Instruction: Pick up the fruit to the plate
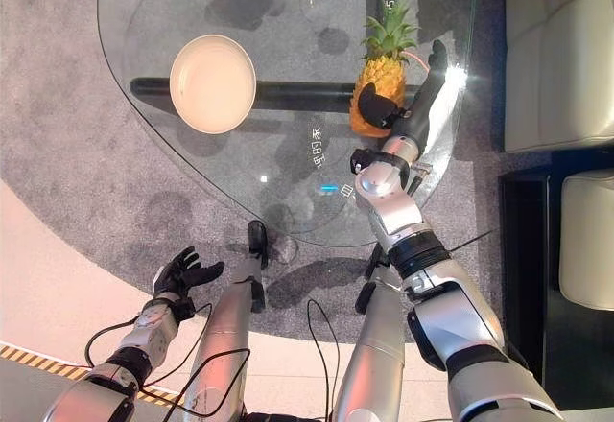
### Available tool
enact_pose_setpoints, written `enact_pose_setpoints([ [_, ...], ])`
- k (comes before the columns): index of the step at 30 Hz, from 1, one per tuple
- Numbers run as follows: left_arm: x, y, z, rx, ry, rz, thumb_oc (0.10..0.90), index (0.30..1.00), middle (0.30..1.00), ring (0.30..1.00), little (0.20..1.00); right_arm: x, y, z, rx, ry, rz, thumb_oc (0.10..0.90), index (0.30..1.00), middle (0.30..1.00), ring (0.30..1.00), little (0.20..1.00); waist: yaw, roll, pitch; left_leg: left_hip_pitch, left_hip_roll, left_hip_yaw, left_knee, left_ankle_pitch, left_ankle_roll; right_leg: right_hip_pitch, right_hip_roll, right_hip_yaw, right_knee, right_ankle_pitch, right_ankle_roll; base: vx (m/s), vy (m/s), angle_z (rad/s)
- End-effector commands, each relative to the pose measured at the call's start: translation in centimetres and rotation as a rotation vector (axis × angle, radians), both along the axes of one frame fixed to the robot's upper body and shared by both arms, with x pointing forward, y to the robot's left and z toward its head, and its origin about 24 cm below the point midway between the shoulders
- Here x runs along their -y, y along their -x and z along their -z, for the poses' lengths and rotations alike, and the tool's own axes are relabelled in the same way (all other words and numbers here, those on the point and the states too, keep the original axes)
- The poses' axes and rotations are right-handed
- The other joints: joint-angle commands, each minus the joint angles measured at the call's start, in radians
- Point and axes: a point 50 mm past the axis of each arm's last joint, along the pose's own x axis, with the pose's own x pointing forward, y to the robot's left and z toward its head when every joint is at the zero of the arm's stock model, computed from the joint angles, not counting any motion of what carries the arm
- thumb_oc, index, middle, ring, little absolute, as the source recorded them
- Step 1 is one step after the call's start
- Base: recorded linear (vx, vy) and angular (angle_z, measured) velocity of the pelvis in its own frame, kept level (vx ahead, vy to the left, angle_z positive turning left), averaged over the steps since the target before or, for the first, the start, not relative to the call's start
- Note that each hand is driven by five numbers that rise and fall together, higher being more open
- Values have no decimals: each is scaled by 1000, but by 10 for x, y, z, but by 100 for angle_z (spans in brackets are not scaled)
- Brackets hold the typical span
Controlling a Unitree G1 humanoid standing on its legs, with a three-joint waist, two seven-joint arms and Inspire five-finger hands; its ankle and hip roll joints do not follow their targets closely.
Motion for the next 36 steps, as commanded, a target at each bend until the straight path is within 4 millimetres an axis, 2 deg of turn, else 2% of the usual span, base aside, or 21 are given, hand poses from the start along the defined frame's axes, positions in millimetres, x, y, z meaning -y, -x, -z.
enact_pose_setpoints([
  [1, -11, 7, 4, -13, -43, -29, 800, 900, 900, 900, 900, -10, 5, -46, 180, 31, -58, 800, 900, 900, 900, 900, 3, 38, -21, -69, 1, -54, 81, -41, -7, -18, -25, -32, -64, 59, 17, -62, 10, -1],
  [4, -11, 8, 4, -13, -41, -31, 800, 900, 900, 900, 900, -14, 6, -44, 170, 30, -76, 800, 900, 900, 900, 900, 1, 37, -21, -69, 1, -53, 79, -39, -7, -19, -22, -31, -63, 57, 17, 25, 1, 0],
  [5, -10, 11, 7, -25, -41, -30, 800, 900, 900, 900, 900, -15, 7, -38, 154, 29, -81, 800, 900, 900, 900, 900, 1, 38, -21, -43, 4, -53, 85, -67, -15, 3, -21, -24, -51, 28, 27, 73, 1, 0],
  [26, -6, 14, 9, -19, -37, -45, 800, 900, 900, 900, 900, -39, 19, -12, 93, 23, -228, 800, 900, 900, 900, 900, -15, 29, -21, -57, 9, -47, 78, -54, -19, -8, -10, -18, -59, 29, 26, 3, 0, 0],
  [36, -7, 14, 9, -24, -39, -38, 800, 900, 900, 900, 900, -37, 15, 1, 40, -25, -189, 800, 900, 900, 900, 900, -15, 32, -21, -59, 10, -46, 78, -52, -20, -9, -11, -17, -58, 29, 23, 0, 0, 0],
])
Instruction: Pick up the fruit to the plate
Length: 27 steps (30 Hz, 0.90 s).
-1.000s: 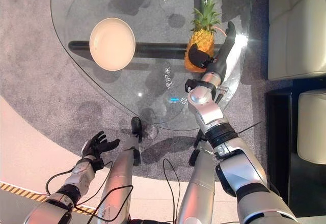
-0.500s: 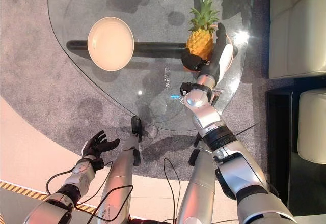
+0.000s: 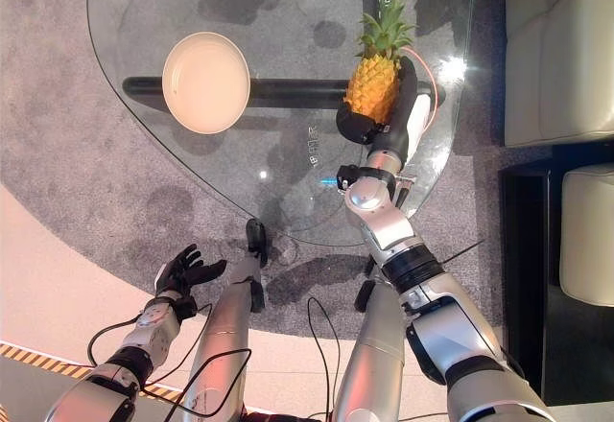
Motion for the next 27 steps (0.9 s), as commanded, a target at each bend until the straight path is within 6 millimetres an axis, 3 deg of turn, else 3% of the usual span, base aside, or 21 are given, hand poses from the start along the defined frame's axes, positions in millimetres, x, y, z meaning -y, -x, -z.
enact_pose_setpoints([
  [1, -9, 16, 12, -41, -43, -39, 800, 900, 900, 900, 900, -16, 6, -15, 84, -56, -58, 800, 900, 900, 900, 900, -8, 32, -21, -55, 7, -51, 97, -52, -19, 4, -16, -19, -55, 31, 22, 0, 0, 0],
  [13, -10, 14, 11, -46, -53, -25, 800, 900, 900, 900, 900, -7, -5, -9, 17, -165, -14, 800, 900, 900, 900, 900, 1, 35, -21, -59, 8, -56, 106, -55, -20, 5, -19, -21, -48, 31, 21, 0, 0, 0],
  [27, -10, 12, 10, -45, -61, -10, 800, 900, 900, 900, 900, 3, -14, -4, -55, -164, 51, 800, 900, 900, 900, 900, 14, 38, -21, -70, 6, -65, 114, -57, -18, -3, -20, -26, -32, 26, 19, 0, 0, 0],
])
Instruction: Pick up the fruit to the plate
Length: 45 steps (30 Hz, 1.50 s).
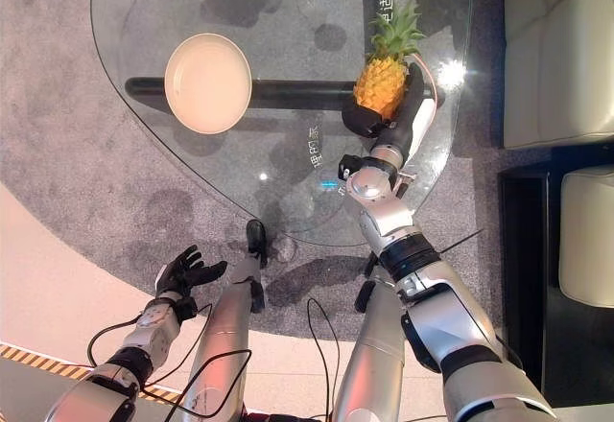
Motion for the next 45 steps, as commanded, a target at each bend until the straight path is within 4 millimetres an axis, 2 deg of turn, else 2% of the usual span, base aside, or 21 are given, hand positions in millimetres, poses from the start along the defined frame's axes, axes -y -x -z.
enact_pose_setpoints([
  [1, -11, 11, 8, -30, -51, -27, 800, 900, 900, 900, 900, -1, -2, -1, -15, -20, 6, 800, 900, 900, 900, 900, 10, 38, -21, -71, 6, -61, 108, -58, -17, -5, -19, -26, -42, 26, 20, 0, 0, 0],
  [18, -11, 6, 4, -20, -54, -18, 800, 900, 900, 900, 900, 12, -8, 1, -80, 124, 73, 800, 900, 900, 900, 900, 16, 41, -21, -79, 4, -65, 109, -60, -15, -8, -20, -32, -44, 27, 22, 0, 0, 0],
  [19, -11, 6, 4, -19, -54, -18, 800, 900, 900, 900, 900, 12, -8, 1, -82, 135, 76, 396, 554, 554, 554, 496, 16, 42, -21, -79, 4, -65, 109, -60, -16, -9, -20, -32, -43, 27, 22, 0, 0, 0],
  [20, -11, 5, 3, -18, -53, -19, 800, 900, 900, 900, 900, 13, -9, 0, -85, 148, 79, 100, 300, 300, 300, 200, 16, 41, -21, -80, 3, -65, 110, -60, -16, -10, -19, -30, -42, 27, 22, 0, 0, 0],
  [31, -15, 2, -1, 2, 10, -69, 800, 900, 900, 900, 900, 20, -10, 2, -105, 209, 110, 100, 300, 300, 300, 200, 19, 40, -21, -77, 4, -70, 106, -60, -17, -4, -18, -34, -41, 24, 25, -1, 0, 2],
  [38, -20, 0, -4, 38, 118, -163, 800, 900, 900, 900, 900, 22, -10, 0, -91, 249, 124, 100, 300, 300, 300, 200, 19, 39, -21, -74, 4, -73, 103, -59, -17, -2, -16, -34, -38, 19, 24, 0, 0, 0],
  [41, -25, -3, -9, 73, 160, -217, 800, 900, 900, 900, 900, 23, -9, -4, -66, 284, 135, 100, 300, 300, 300, 200, 18, 38, -21, -69, 4, -72, 99, -58, -18, 4, -17, -35, -41, 18, 25, -23, 6, 0],
  [42, -29, -9, -16, 108, 181, -244, 800, 900, 900, 900, 900, 23, -9, -12, -33, 308, 143, 100, 300, 300, 300, 200, 16, 38, -21, -94, 3, -70, 92, -30, -12, -18, -17, -41, -53, 46, 16, -68, 23, 1],
  [45, -38, -12, -24, 159, 204, -323, 800, 900, 900, 900, 900, 24, -6, -18, 16, 355, 160, 100, 300, 300, 300, 200, 13, 37, -21, -92, 1, -72, 95, -33, -12, -17, -18, -38, -48, 42, 17, -25, 14, 3],
])
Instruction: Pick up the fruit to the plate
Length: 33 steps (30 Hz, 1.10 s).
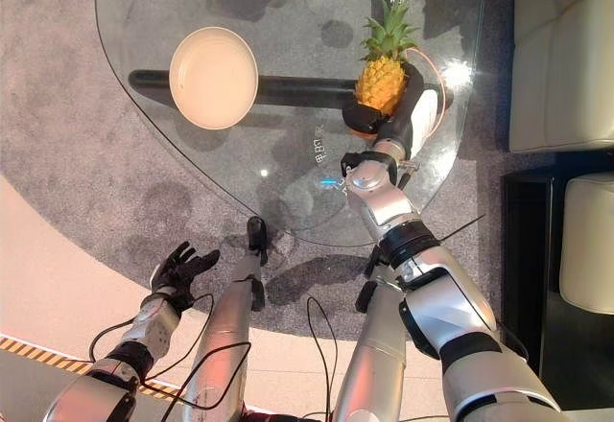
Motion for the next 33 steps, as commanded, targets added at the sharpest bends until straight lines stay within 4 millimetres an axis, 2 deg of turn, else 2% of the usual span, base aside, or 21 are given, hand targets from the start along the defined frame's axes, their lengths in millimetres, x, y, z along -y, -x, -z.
enact_pose_setpoints([
  [1, -30, -3, -16, 78, -8, -161, 800, 900, 900, 900, 900, 18, 5, -16, 93, 144, 71, 100, 300, 300, 300, 200, 3, 37, -21, -75, 2, -54, 97, -39, -11, -14, -13, -18, -53, 45, 18, 0, 0, 0],
  [10, -65, -5, -46, 222, 14, -485, 800, 900, 900, 900, 900, 19, 20, -32, 261, 307, 76, 100, 300, 300, 300, 200, -10, 25, -21, -59, 5, -52, 78, -37, -14, -3, -10, -14, -60, 36, 24, 0, 0, 0],
  [15, -72, -15, -83, 387, -10, -618, 800, 900, 900, 900, 900, 14, 35, -43, 400, 408, 43, 100, 300, 300, 300, 200, -19, 5, -21, -59, 6, -58, 79, -42, -14, 3, -8, -19, -63, 35, 27, -10, -39, 0],
  [21, -78, -28, -128, 565, 3, -671, 800, 900, 900, 900, 900, 8, 47, -57, 516, 510, 17, 100, 300, 300, 300, 200, -31, -10, -21, -68, 13, -59, 91, -49, -16, -1, -5, -17, -59, 31, 28, 0, -38, 0],
  [28, -75, -35, -176, 774, -44, -637, 800, 900, 900, 900, 900, 2, 57, -68, 608, 606, -17, 100, 300, 300, 300, 200, -39, -11, -21, -72, 15, -56, 96, -54, -18, -5, -4, -11, -58, 30, 28, 0, 0, 0],
  [30, -72, -36, -185, 811, -53, -624, 800, 900, 900, 900, 900, 1, 59, -68, 621, 614, -20, 100, 300, 300, 300, 200, -41, -12, -21, -72, 15, -55, 96, -55, -19, -4, -5, -10, -59, 30, 29, 0, 0, 0],
  [31, -66, -38, -199, 871, -66, -601, 800, 900, 900, 900, 900, 2, 61, -70, 644, 626, -23, 100, 300, 300, 300, 200, -42, -12, -21, -72, 16, -54, 97, -57, -20, -3, -4, -9, -60, 30, 30, 0, 0, 0],
  [33, -58, -39, -215, 943, -68, -560, 800, 900, 900, 900, 900, 2, 64, -72, 670, 638, -26, 100, 300, 300, 300, 200, -43, -13, -21, -73, 17, -54, 98, -60, -21, -1, -7, -11, -63, 30, 32, 0, 0, 0],
])
